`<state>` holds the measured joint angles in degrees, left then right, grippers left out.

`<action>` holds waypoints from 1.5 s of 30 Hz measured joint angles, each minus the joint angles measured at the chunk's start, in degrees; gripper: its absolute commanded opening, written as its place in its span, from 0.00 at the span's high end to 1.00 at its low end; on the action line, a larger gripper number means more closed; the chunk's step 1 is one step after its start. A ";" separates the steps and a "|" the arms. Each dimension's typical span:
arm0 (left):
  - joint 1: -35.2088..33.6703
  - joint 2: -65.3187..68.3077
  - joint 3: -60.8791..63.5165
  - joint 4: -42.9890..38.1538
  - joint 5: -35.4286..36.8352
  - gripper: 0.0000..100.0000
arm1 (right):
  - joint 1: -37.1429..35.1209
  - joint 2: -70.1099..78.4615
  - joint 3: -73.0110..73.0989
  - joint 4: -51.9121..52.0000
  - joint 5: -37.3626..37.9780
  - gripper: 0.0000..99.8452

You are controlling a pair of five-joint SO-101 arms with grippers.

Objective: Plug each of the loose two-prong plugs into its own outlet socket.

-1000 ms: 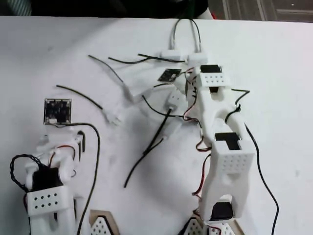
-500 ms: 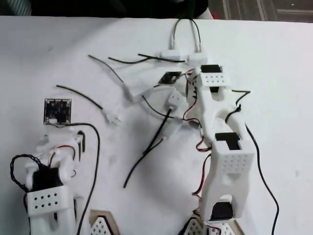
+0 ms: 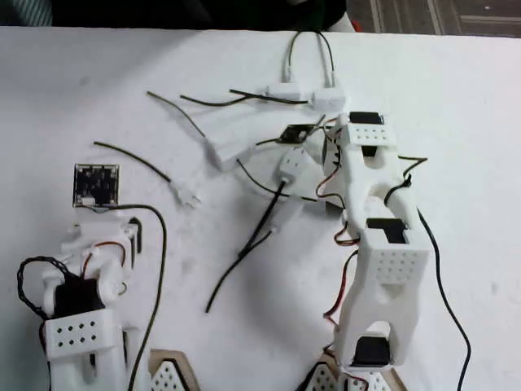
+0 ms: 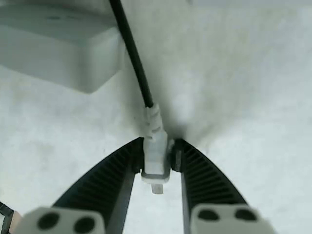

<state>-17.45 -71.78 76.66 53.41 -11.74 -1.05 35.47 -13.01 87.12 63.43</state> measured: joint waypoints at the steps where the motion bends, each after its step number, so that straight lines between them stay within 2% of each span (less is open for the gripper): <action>1: 0.00 0.00 0.00 0.00 0.00 0.83 | 0.00 0.18 -0.35 -0.18 0.00 0.99; 6: 0.00 0.00 0.00 0.00 0.00 0.83 | 0.18 0.70 -3.25 0.35 0.18 0.98; 11: 0.00 0.00 0.00 0.00 0.00 0.83 | 0.00 -2.55 -6.07 9.05 0.18 0.98; 20: 0.00 0.00 0.00 0.00 0.00 0.83 | -0.88 -30.07 5.89 10.46 -7.21 0.98; 26: 0.00 0.00 0.00 -3.78 0.00 0.83 | -6.42 -51.08 15.21 10.46 -19.08 0.98; 31: 0.00 0.00 0.00 -10.55 0.62 0.83 | -13.80 -67.34 24.88 3.96 -29.80 0.98; 39: 2.81 0.00 -6.59 -12.92 14.15 0.84 | -27.78 -90.20 46.51 -13.01 -45.54 0.98; 43: 7.38 0.00 -9.32 -11.69 20.66 0.98 | -31.91 -97.67 58.02 -22.51 -50.90 0.98; 45: 10.37 0.00 -11.25 -9.85 21.63 0.97 | -33.23 -100.57 62.95 -27.16 -53.54 0.98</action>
<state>-7.08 -71.78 65.41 43.56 9.89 -34.29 -65.10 49.93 59.96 9.89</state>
